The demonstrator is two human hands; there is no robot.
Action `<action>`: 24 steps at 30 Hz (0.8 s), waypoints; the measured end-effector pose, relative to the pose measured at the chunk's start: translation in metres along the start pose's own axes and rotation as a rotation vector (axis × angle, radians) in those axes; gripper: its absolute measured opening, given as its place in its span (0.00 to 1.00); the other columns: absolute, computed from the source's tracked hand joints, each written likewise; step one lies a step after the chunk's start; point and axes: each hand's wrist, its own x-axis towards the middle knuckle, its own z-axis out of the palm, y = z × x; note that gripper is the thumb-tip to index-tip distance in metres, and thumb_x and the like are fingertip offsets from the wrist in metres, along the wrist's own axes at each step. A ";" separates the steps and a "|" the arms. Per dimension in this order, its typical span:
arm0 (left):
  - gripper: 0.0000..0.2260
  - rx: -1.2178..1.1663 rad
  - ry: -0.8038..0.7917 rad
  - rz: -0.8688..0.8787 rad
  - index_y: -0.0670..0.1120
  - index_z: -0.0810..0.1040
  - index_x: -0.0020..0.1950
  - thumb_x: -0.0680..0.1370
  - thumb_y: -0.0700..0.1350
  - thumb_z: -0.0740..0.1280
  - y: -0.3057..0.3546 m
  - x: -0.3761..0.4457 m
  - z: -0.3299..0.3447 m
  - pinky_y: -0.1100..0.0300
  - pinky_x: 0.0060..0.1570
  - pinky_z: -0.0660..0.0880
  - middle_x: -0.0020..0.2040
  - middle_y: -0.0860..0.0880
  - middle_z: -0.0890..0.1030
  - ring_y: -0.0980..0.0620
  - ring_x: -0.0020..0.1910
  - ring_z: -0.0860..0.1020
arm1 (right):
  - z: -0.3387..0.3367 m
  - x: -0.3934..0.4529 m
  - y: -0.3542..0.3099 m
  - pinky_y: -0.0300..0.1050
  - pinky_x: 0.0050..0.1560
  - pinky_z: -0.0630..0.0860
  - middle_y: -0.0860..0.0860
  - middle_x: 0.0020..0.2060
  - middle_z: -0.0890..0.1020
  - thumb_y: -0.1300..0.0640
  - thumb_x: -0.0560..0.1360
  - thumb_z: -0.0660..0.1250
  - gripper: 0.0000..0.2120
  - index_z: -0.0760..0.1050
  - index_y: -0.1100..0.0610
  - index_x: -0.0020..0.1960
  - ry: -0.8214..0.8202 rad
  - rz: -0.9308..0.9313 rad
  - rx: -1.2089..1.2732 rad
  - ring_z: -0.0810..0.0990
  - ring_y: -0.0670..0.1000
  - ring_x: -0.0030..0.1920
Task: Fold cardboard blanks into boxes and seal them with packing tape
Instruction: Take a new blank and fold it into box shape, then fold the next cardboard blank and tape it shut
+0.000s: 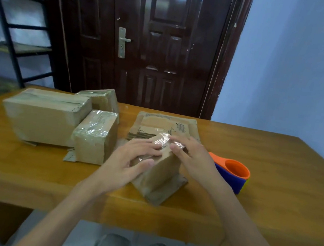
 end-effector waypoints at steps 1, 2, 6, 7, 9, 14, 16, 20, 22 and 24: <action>0.17 0.053 -0.009 0.001 0.57 0.82 0.69 0.84 0.59 0.61 -0.001 0.000 -0.002 0.53 0.74 0.68 0.70 0.64 0.78 0.62 0.74 0.69 | 0.000 0.008 0.000 0.50 0.61 0.79 0.42 0.69 0.76 0.35 0.83 0.56 0.20 0.71 0.36 0.73 0.019 -0.031 -0.099 0.75 0.45 0.67; 0.19 0.140 -0.037 0.013 0.59 0.80 0.70 0.84 0.61 0.59 0.001 0.005 -0.006 0.52 0.72 0.68 0.70 0.65 0.78 0.62 0.72 0.69 | -0.003 0.016 0.001 0.49 0.58 0.80 0.43 0.66 0.76 0.35 0.83 0.55 0.19 0.72 0.37 0.71 0.044 -0.062 -0.223 0.76 0.46 0.65; 0.24 0.440 -0.215 0.104 0.63 0.77 0.72 0.81 0.69 0.56 0.016 0.031 -0.009 0.50 0.65 0.70 0.68 0.64 0.76 0.59 0.67 0.68 | -0.038 0.026 0.007 0.49 0.52 0.81 0.48 0.62 0.77 0.34 0.83 0.54 0.23 0.72 0.41 0.72 0.090 -0.142 -0.588 0.78 0.49 0.58; 0.25 0.489 -0.226 0.120 0.64 0.76 0.73 0.81 0.71 0.55 0.020 0.033 -0.005 0.51 0.64 0.70 0.67 0.63 0.75 0.58 0.67 0.68 | -0.050 0.020 0.012 0.48 0.51 0.81 0.48 0.60 0.77 0.33 0.83 0.52 0.24 0.72 0.42 0.72 0.105 -0.119 -0.608 0.78 0.48 0.56; 0.28 0.552 -0.192 0.123 0.64 0.74 0.75 0.80 0.73 0.53 0.022 0.031 0.008 0.52 0.62 0.70 0.66 0.61 0.73 0.56 0.66 0.68 | -0.071 0.000 0.029 0.46 0.48 0.81 0.46 0.57 0.80 0.30 0.81 0.49 0.28 0.72 0.43 0.70 0.110 -0.023 -0.639 0.79 0.46 0.53; 0.26 0.560 -0.026 0.084 0.59 0.76 0.74 0.82 0.68 0.54 0.018 0.024 0.038 0.47 0.62 0.74 0.66 0.55 0.75 0.49 0.65 0.69 | -0.072 -0.045 0.071 0.44 0.42 0.80 0.44 0.56 0.84 0.23 0.77 0.51 0.32 0.68 0.41 0.72 -0.090 0.152 -0.779 0.82 0.48 0.50; 0.26 0.495 0.009 0.075 0.58 0.76 0.75 0.82 0.67 0.56 0.016 0.022 0.042 0.49 0.64 0.73 0.67 0.56 0.75 0.51 0.65 0.68 | -0.059 -0.051 0.079 0.44 0.41 0.80 0.46 0.56 0.84 0.25 0.78 0.56 0.31 0.62 0.40 0.74 -0.095 0.193 -0.744 0.83 0.49 0.49; 0.27 0.249 0.013 0.000 0.57 0.69 0.79 0.84 0.67 0.53 0.021 0.015 0.037 0.52 0.68 0.70 0.72 0.62 0.71 0.59 0.68 0.65 | -0.048 -0.053 0.086 0.46 0.44 0.81 0.47 0.57 0.85 0.31 0.81 0.59 0.30 0.58 0.39 0.79 -0.020 0.183 -0.683 0.83 0.49 0.50; 0.24 0.214 0.031 0.006 0.57 0.71 0.77 0.85 0.64 0.51 0.023 0.014 0.032 0.51 0.67 0.69 0.73 0.64 0.71 0.60 0.70 0.67 | -0.057 -0.062 0.083 0.43 0.41 0.78 0.45 0.57 0.85 0.34 0.82 0.60 0.29 0.60 0.39 0.80 0.020 0.143 -0.676 0.83 0.48 0.50; 0.21 0.190 0.063 0.013 0.56 0.75 0.72 0.86 0.60 0.53 0.025 0.018 0.026 0.49 0.66 0.69 0.70 0.64 0.73 0.60 0.70 0.69 | -0.073 -0.076 0.075 0.40 0.38 0.73 0.44 0.55 0.86 0.38 0.81 0.65 0.28 0.63 0.40 0.79 0.103 0.075 -0.650 0.84 0.49 0.48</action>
